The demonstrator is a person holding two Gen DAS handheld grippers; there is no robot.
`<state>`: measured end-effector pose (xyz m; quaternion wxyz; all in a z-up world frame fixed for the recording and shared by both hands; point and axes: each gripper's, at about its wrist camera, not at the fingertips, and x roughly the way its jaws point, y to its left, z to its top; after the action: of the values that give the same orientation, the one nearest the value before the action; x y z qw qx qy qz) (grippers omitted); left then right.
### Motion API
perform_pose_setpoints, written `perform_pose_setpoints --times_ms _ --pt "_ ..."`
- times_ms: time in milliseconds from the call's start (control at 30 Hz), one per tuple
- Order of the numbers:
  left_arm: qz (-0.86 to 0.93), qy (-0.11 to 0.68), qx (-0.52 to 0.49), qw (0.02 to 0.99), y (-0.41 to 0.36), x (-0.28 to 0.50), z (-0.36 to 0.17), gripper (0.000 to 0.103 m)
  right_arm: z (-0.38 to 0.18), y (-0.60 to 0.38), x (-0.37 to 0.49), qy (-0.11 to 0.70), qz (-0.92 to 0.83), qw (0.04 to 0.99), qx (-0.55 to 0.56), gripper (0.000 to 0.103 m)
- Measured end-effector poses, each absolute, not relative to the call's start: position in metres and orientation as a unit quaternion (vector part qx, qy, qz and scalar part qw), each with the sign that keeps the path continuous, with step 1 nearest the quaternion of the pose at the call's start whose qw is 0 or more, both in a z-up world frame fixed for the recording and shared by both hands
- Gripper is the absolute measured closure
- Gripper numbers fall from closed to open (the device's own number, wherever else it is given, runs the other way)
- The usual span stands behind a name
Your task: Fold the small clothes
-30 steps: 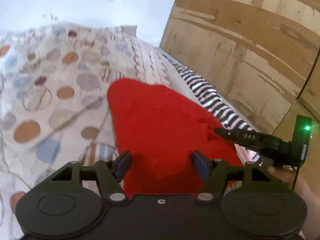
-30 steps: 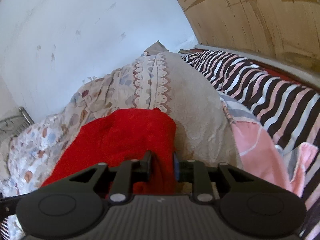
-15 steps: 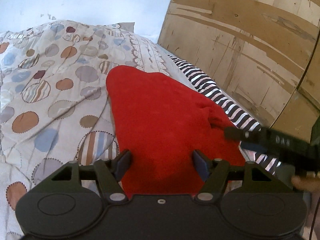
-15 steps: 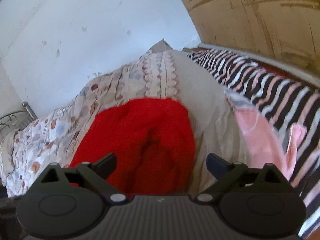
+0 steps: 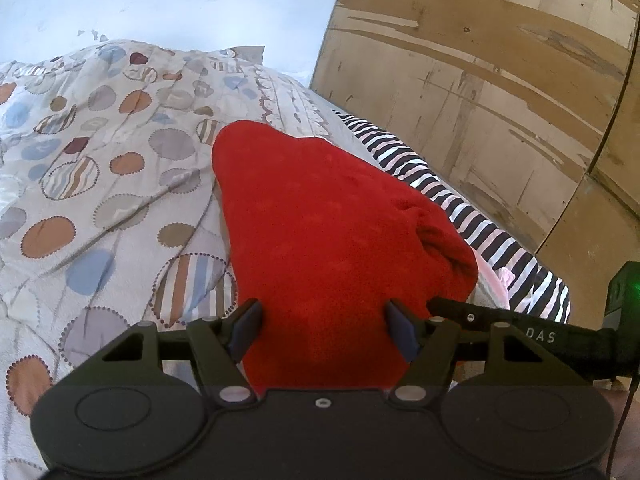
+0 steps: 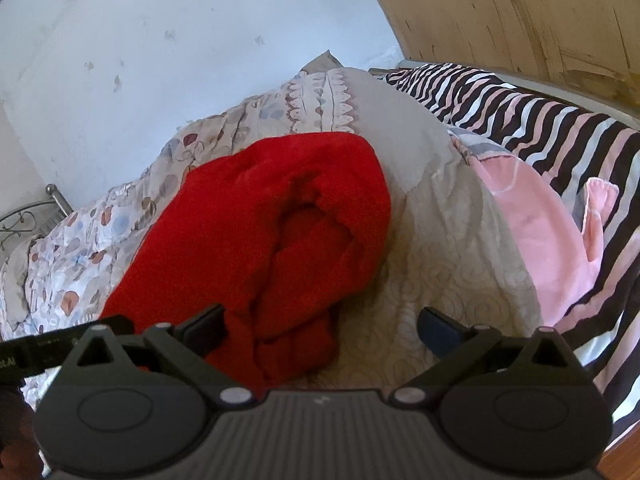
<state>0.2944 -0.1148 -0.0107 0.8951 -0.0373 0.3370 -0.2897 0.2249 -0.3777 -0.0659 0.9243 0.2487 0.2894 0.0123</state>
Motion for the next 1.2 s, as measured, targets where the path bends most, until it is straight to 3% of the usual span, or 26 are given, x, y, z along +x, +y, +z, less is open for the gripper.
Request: perform_pose_setpoints --times_ms 167,433,667,933,1200 --pt "-0.287 0.335 -0.036 0.897 -0.115 0.293 -0.015 0.030 -0.070 -0.366 0.222 0.281 0.000 0.934 0.219 0.000" --pt "-0.291 0.344 -0.058 0.891 -0.107 0.298 -0.015 0.029 -0.036 -0.412 0.230 0.229 -0.013 0.922 0.313 0.000" --pt "-0.291 0.352 -0.081 0.886 -0.100 0.301 -0.014 0.029 -0.038 -0.454 0.301 0.269 -0.096 0.902 0.324 0.000" --pt "-0.295 0.364 -0.096 0.878 -0.094 0.308 -0.014 0.026 -0.053 -0.414 0.299 0.334 -0.056 0.924 0.179 0.000" --pt "-0.297 0.342 -0.090 0.887 -0.092 0.302 -0.003 0.024 -0.056 -0.424 0.260 0.304 -0.035 0.927 0.217 0.000"
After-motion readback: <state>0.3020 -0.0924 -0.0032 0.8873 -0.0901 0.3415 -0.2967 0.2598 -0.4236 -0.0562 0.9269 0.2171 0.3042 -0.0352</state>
